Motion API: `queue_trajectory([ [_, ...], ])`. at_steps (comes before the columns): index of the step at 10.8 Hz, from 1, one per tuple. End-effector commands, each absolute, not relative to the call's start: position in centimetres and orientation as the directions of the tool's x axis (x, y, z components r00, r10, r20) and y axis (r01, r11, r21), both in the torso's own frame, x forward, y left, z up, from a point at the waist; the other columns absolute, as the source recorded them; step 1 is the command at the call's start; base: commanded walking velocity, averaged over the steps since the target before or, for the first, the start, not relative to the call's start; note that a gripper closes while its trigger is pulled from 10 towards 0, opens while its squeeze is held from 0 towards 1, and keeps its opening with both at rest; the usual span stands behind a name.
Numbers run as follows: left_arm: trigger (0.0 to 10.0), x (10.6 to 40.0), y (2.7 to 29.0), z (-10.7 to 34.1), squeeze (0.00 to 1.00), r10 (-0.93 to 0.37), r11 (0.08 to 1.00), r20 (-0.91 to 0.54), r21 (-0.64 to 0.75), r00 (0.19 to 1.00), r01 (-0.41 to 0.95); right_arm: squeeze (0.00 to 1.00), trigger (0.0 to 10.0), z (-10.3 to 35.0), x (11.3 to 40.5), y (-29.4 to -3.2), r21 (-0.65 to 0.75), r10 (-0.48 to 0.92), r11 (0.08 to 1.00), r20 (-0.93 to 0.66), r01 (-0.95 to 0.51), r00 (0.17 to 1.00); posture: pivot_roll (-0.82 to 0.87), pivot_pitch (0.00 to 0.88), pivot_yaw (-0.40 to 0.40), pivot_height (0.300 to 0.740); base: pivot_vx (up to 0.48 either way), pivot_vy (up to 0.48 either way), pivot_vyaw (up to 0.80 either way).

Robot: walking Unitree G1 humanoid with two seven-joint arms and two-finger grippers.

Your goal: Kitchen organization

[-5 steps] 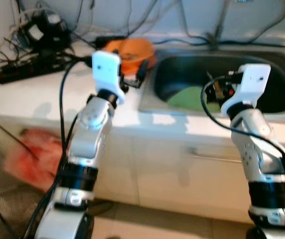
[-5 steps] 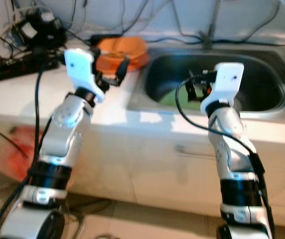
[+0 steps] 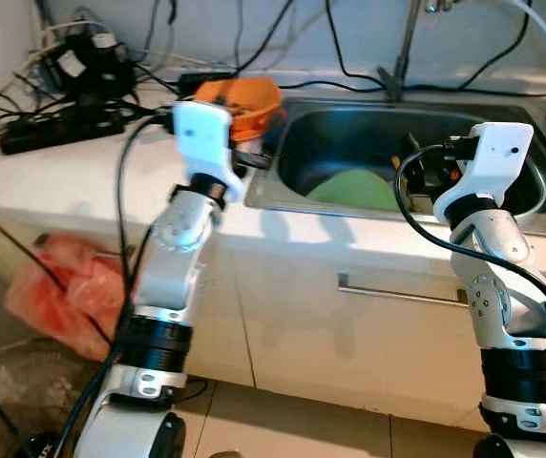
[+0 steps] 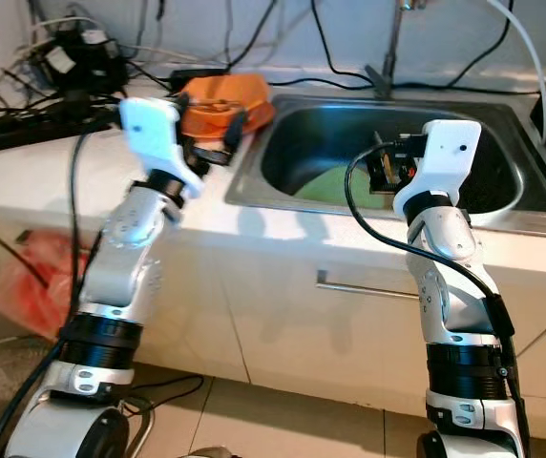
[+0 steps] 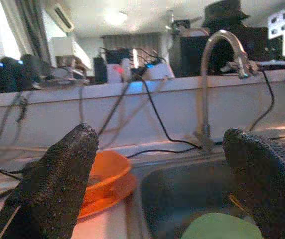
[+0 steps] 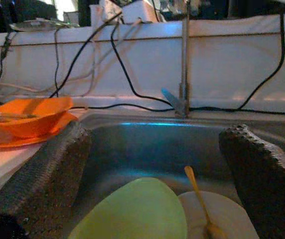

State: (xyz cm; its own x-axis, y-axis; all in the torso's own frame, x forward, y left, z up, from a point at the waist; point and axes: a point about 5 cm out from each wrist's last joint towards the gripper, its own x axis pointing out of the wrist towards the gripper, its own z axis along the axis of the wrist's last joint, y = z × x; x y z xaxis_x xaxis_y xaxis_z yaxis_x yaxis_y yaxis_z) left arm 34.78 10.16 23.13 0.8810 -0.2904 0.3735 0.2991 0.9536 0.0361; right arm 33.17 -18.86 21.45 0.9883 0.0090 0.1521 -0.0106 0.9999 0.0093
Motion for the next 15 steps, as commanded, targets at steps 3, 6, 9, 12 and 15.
queue_trajectory([
  [3,10.0,34.6,10.6,26.5,0.0,-0.235,0.959,0.454,-0.035,0.859,0.28,0.99,10.0,23.3,33.0,-18.7,-0.019,0.008,1.0,0.239,-0.004,0.971,0.08,0.0,0.057,0.74,0.219,0.0,0.0],
  [6,10.0,34.5,10.4,26.4,0.0,-0.256,0.952,0.448,-0.038,0.857,0.304,0.98,10.0,23.8,33.0,-18.3,-0.043,0.022,0.999,0.266,-0.011,0.964,0.08,0.0,0.058,0.74,0.431,0.0,0.0],
  [9,10.0,34.5,10.4,26.5,0.0,-0.256,0.951,0.44,-0.044,0.861,0.306,0.98,10.0,23.5,32.9,-18.3,-0.048,0.026,0.999,0.257,-0.014,0.966,0.08,0.0,0.055,0.74,0.465,0.0,0.0],
  [12,10.0,34.4,10.4,26.5,0.0,-0.245,0.951,0.44,-0.063,0.864,0.302,0.99,10.0,23.5,33.0,-18.4,-0.061,0.02,0.998,0.258,-0.004,0.966,0.08,0.006,0.057,0.74,0.436,0.0,0.0],
  [15,10.0,34.1,9.9,26.6,0.0,-0.267,0.94,0.442,-0.077,0.856,0.333,0.98,10.0,23.3,32.9,-18.3,-0.06,0.024,0.998,0.251,-0.009,0.968,0.08,0.013,0.06,0.74,0.0,0.0,0.0],
])
